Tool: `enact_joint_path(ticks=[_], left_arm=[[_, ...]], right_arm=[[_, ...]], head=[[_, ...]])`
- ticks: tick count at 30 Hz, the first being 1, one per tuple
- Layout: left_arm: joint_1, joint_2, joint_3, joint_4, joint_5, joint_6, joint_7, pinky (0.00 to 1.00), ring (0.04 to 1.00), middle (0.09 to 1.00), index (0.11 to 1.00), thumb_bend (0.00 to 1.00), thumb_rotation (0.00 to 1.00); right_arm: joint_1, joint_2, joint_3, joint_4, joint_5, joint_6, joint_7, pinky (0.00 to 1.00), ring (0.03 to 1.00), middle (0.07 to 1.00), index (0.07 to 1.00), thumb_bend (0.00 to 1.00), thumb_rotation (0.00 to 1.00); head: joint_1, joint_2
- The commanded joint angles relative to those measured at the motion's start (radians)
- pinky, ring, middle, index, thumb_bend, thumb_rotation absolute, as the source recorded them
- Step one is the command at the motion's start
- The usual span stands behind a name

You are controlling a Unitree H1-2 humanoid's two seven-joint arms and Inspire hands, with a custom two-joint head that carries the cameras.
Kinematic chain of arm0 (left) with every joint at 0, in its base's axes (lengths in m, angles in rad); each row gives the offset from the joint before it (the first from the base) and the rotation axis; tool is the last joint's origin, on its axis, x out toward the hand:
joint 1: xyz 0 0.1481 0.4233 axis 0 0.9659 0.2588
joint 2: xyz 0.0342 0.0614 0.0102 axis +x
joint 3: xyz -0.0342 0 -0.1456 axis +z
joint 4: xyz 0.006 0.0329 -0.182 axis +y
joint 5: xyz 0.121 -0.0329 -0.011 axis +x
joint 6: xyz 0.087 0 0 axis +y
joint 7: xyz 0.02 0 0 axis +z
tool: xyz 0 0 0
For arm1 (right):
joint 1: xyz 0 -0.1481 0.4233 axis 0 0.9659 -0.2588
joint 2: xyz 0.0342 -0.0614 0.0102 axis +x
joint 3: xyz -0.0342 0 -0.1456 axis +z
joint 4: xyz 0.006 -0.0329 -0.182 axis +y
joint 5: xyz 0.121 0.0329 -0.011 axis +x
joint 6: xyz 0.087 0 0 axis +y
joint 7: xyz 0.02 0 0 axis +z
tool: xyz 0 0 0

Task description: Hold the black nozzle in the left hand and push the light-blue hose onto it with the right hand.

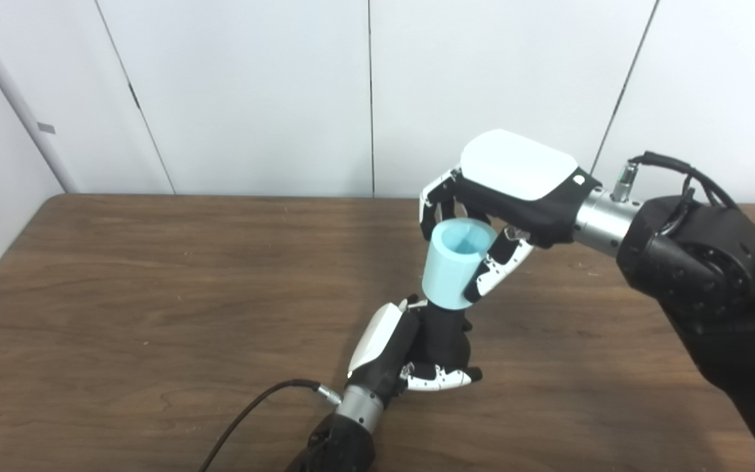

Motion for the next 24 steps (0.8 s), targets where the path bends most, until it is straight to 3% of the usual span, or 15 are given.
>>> enact_joint_path(ticks=[1, 8, 19, 24], left_arm=[[0.055, 0.022, -0.003, 0.036, -0.002, -0.013, -0.004, 1.0, 0.839, 0.779, 0.487, 0.51, 0.07], [0.054, 0.021, -0.004, 0.037, -0.004, -0.012, -0.004, 1.0, 0.839, 0.779, 0.487, 0.51, 0.07], [0.052, 0.018, -0.005, 0.033, -0.004, -0.007, -0.008, 1.0, 0.839, 0.779, 0.487, 0.51, 0.07], [0.051, 0.016, -0.005, 0.033, -0.003, -0.006, -0.007, 1.0, 0.839, 0.779, 0.487, 0.51, 0.07]], right_arm=[[-0.039, -0.009, -0.015, -0.018, -0.009, -0.017, -0.024, 0.21, 0.301, 0.417, 0.514, 0.52, 0.0], [-0.039, -0.014, -0.008, -0.016, -0.033, -0.033, -0.014, 0.2, 0.291, 0.414, 0.513, 0.52, 0.0], [-0.042, -0.005, -0.003, -0.029, -0.037, 0.0, 0.046, 0.3, 0.391, 0.463, 0.499, 0.53, 0.0], [-0.046, 0.0, -0.004, -0.034, -0.01, 0.028, 0.069, 0.26, 0.328, 0.417, 0.514, 0.52, 0.0]], head=[[0.0, 0.001], [0.001, 0.004], [0.003, 0.006], [0.003, 0.006]])
